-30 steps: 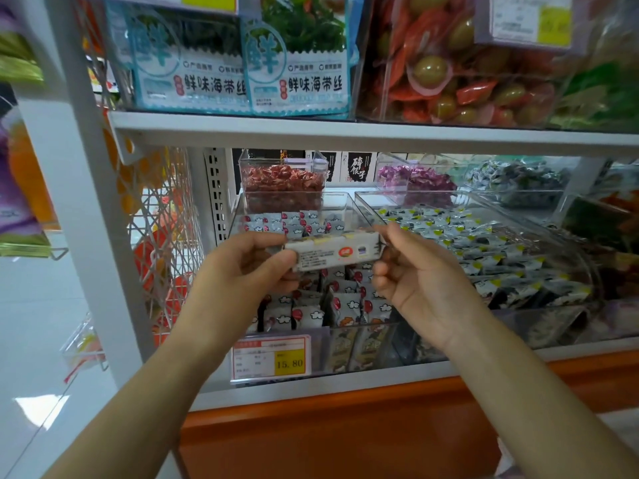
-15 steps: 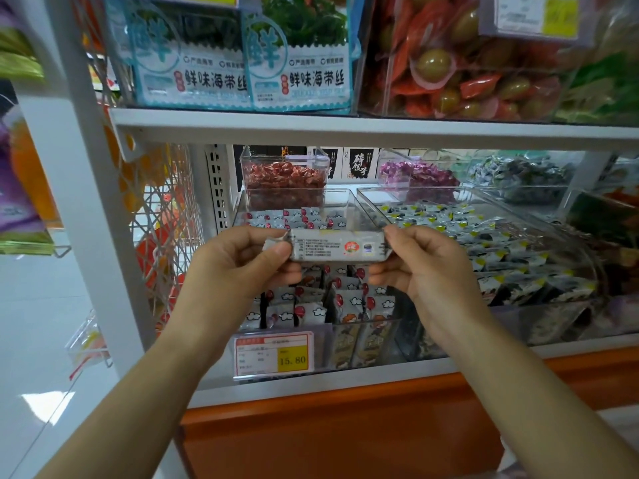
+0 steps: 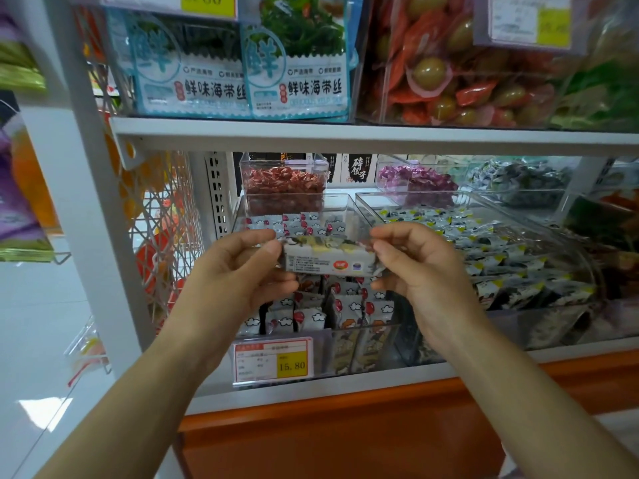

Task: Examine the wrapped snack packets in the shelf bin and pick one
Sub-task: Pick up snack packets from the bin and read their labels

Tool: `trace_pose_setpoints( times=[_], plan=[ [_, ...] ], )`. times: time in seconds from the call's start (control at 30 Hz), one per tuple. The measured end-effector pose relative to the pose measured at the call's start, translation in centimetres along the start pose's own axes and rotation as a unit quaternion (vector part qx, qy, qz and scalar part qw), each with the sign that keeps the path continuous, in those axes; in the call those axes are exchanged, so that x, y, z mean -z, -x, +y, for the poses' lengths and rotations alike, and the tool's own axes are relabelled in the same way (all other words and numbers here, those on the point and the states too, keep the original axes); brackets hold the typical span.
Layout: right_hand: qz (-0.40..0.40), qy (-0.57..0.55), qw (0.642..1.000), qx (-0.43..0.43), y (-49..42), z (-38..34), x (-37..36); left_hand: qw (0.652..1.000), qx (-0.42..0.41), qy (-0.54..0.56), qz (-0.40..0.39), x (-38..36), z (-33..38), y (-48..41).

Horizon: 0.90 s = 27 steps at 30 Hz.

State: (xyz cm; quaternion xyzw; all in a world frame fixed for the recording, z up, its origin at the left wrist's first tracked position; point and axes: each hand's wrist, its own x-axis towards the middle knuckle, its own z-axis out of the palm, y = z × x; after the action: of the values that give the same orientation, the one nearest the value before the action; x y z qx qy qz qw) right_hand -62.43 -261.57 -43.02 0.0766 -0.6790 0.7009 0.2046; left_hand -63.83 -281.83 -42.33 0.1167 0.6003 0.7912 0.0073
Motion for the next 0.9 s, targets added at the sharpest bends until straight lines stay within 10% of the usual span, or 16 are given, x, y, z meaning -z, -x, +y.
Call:
trace_pose_setpoints(
  times=[0.9],
  plan=[
    [-0.066, 0.035, 0.997, -0.002, 0.44, 0.52, -0.98, 0.981, -0.087, -0.17, -0.044, -0.46, -0.57, 0.39]
  ],
)
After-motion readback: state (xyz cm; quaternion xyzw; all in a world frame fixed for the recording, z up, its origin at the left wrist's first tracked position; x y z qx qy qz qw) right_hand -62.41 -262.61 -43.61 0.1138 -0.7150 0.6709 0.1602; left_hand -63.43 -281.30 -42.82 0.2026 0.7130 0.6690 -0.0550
